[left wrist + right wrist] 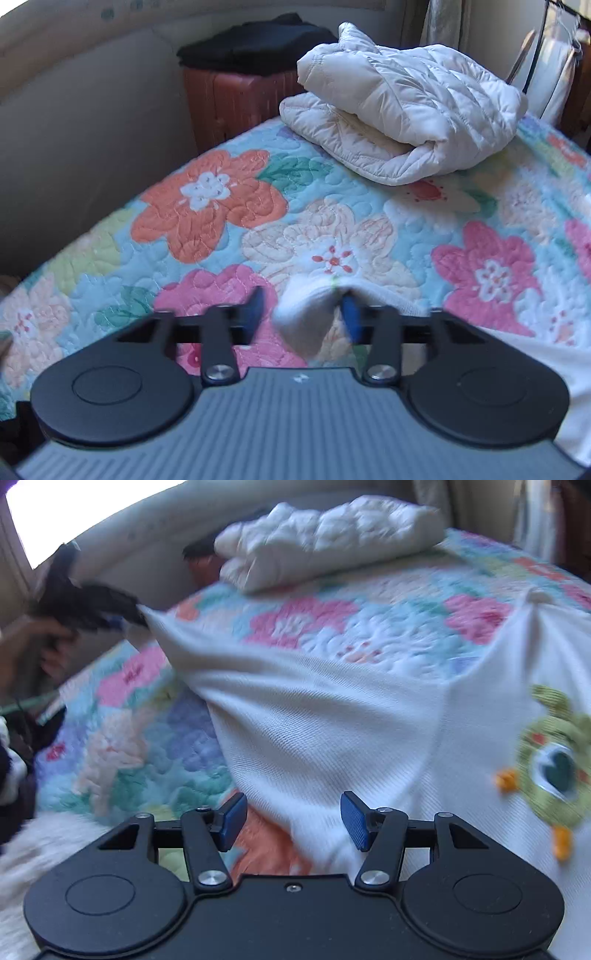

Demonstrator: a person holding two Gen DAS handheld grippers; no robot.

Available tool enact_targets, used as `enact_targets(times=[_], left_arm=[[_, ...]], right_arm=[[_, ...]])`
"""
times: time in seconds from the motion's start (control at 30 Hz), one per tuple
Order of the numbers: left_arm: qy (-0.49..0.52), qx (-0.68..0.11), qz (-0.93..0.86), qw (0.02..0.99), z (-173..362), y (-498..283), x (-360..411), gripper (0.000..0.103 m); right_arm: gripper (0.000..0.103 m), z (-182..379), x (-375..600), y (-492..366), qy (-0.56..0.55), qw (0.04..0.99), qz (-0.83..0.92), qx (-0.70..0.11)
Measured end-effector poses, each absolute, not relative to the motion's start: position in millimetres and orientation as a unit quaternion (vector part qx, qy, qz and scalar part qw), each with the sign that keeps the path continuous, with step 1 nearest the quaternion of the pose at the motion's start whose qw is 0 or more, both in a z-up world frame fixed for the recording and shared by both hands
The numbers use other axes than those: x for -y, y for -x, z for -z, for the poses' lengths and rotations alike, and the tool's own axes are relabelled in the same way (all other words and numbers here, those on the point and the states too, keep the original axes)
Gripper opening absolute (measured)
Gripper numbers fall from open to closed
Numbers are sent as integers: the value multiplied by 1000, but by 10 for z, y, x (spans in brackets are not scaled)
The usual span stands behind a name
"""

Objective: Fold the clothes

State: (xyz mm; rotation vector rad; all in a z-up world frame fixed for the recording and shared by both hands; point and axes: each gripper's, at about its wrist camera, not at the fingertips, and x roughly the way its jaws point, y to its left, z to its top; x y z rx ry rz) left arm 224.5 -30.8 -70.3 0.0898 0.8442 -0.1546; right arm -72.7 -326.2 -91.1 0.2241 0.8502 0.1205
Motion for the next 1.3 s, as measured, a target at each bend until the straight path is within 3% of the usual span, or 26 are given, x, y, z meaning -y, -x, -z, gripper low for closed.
enact_targets(times=[0.17, 0.33, 0.5, 0.6, 0.7, 0.9, 1.13, 1.17, 1.2, 1.23, 1.27, 1.3], left_arm=[[-66, -369, 22, 927, 595, -2207, 297, 59], [20, -387, 75, 919, 345, -1985, 289, 60], [-18, -393, 214, 894, 52, -1290, 1079, 61], [-38, -391, 310, 866, -49, -703, 1683, 69], [-61, -407, 373, 832, -2, -98, 2283, 70], [-153, -403, 449, 783, 247, 1176, 3119, 71], [-226, -421, 467, 744, 750, 2037, 3460, 78], [-235, -425, 460, 743, 861, 2095, 3496, 78], [-244, -431, 451, 742, 976, 2140, 3531, 66], [-254, -438, 439, 742, 1092, 2174, 3564, 48], [-258, -442, 431, 743, 1172, 2197, 3573, 45], [-256, -445, 424, 746, 1223, 2212, 3561, 44]], right_arm=[[64, 651, 3591, 1643, -143, 914, 4, -380], [64, 643, 4056, 2487, -134, 903, 114, -392], [64, 630, 4707, 3248, -208, 878, 227, -366], [64, 592, 5057, 3690, -265, 864, 283, -321], [65, 635, 5195, 4013, -297, 850, 324, -289], [65, 872, 4964, 4123, -319, 852, 287, -301], [65, 955, 4456, 3739, -242, 883, 204, -346], [65, 1008, 4412, 3642, -213, 891, 195, -352], [65, 1065, 4432, 3560, -202, 888, 195, -363], [64, 1121, 4460, 3481, -194, 885, 196, -375], [61, 1178, 4488, 3402, -186, 881, 197, -388], [43, 1235, 4516, 3323, -178, 877, 198, -400]])
